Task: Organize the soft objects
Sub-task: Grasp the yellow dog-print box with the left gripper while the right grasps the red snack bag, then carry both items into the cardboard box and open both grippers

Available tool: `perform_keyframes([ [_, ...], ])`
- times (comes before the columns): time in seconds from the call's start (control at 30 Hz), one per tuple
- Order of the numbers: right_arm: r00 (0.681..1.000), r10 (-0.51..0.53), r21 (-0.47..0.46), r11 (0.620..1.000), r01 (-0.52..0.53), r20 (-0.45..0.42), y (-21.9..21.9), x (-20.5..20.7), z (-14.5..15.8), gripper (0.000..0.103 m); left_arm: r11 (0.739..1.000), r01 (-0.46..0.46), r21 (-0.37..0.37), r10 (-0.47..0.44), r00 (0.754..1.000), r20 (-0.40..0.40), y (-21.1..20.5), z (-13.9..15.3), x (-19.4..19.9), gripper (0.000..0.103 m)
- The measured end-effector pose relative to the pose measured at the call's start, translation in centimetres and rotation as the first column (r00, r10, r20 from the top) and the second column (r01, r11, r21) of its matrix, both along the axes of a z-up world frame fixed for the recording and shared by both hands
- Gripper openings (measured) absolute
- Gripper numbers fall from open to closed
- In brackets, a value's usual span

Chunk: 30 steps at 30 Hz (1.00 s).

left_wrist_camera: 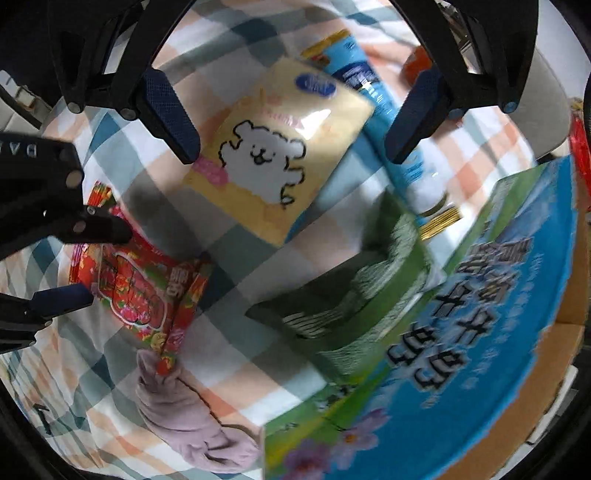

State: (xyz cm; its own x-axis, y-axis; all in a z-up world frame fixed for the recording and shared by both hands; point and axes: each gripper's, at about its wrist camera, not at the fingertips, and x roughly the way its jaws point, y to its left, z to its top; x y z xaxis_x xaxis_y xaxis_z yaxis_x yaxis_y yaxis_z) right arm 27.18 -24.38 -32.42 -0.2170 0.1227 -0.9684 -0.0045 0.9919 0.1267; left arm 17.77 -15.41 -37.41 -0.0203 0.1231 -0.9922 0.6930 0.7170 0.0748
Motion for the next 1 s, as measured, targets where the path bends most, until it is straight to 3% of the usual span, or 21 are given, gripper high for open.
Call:
perform_keyframes([
  [0.03, 1.0, 0.003, -0.001, 1.0, -0.003, -0.001, 0.0, -0.1, -0.2, 0.065, 1.0, -0.007, -0.012, 0.007, 1.0, -0.012, 0.0, -0.2, 0.3, 0.093],
  [0.1, 1.0, -0.007, 0.001, 1.0, 0.007, -0.012, -0.3, -0.3, -0.9, 0.066, 0.999, -0.034, -0.027, 0.033, 0.999, -0.039, 0.2, -0.3, 0.5, 0.075],
  [0.23, 1.0, -0.019, 0.012, 1.0, 0.019, -0.014, -0.5, -0.6, -1.8, 0.066, 0.992, -0.128, 0.002, 0.128, 0.991, -0.027, 1.6, -0.2, 0.5, 0.073],
  [0.3, 1.0, -0.02, -0.001, 1.0, 0.02, -0.014, -0.9, -0.8, -1.6, 0.066, 0.972, -0.237, 0.007, 0.237, 0.971, -0.043, 3.2, -0.3, 0.6, 0.072],
  [0.33, 0.999, -0.029, -0.007, 1.0, 0.029, -0.013, -0.9, -0.8, -1.5, 0.065, 0.943, -0.333, 0.023, 0.334, 0.941, -0.064, 4.4, -0.5, 0.9, 0.068],
  [0.37, 0.998, -0.053, -0.014, 0.999, 0.053, -0.021, -1.3, -1.3, -1.6, 0.063, 0.901, -0.433, 0.035, 0.434, 0.896, -0.096, 5.7, -0.8, 1.1, 0.066],
  [0.43, 0.994, -0.1, -0.022, 0.995, 0.099, -0.041, -0.9, -1.5, -2.0, 0.061, 0.774, -0.634, 0.013, 0.621, 0.754, -0.216, 8.7, -1.3, 0.9, 0.066],
  [0.5, 0.988, -0.14, -0.016, 0.99, 0.139, -0.07, -1.3, -2.5, -2.3, 0.061, 0.729, -0.685, 0.002, 0.661, 0.703, -0.26, 9.6, -1.6, 0.5, 0.066],
  [0.57, 0.98, -0.175, 0.029, 0.984, 0.179, -0.095, -1.5, -3.4, -2.7, 0.062, 0.731, -0.682, 0.012, 0.657, 0.699, -0.282, 9.8, -2.1, 0.0, 0.068],
  [0.67, 0.979, -0.187, 0.036, 0.981, 0.19, -0.075, -1.4, -5.2, -4.8, 0.062, 0.761, -0.648, 0.025, 0.633, 0.734, -0.247, 8.9, -3.4, -0.3, 0.068],
  [0.8, 0.981, -0.185, 0.013, 0.982, 0.186, -0.062, -0.8, -5.3, -6.4, 0.062, 0.774, -0.633, 0.006, 0.623, 0.76, -0.188, 8.0, -3.7, 1.2, 0.067],
  [0.83, 0.98, -0.189, 0.007, 0.982, 0.19, -0.064, -0.7, -5.4, -7.1, 0.062, 0.774, -0.633, -0.001, 0.623, 0.762, -0.176, 7.9, -3.6, 1.3, 0.062],
  [1.0, 0.979, -0.202, -0.024, 0.979, 0.202, -0.039, -0.4, -6.4, -8.7, 0.054, 0.781, -0.624, -0.028, 0.621, 0.781, -0.071, 7.9, -1.3, 1.1, 0.06],
])
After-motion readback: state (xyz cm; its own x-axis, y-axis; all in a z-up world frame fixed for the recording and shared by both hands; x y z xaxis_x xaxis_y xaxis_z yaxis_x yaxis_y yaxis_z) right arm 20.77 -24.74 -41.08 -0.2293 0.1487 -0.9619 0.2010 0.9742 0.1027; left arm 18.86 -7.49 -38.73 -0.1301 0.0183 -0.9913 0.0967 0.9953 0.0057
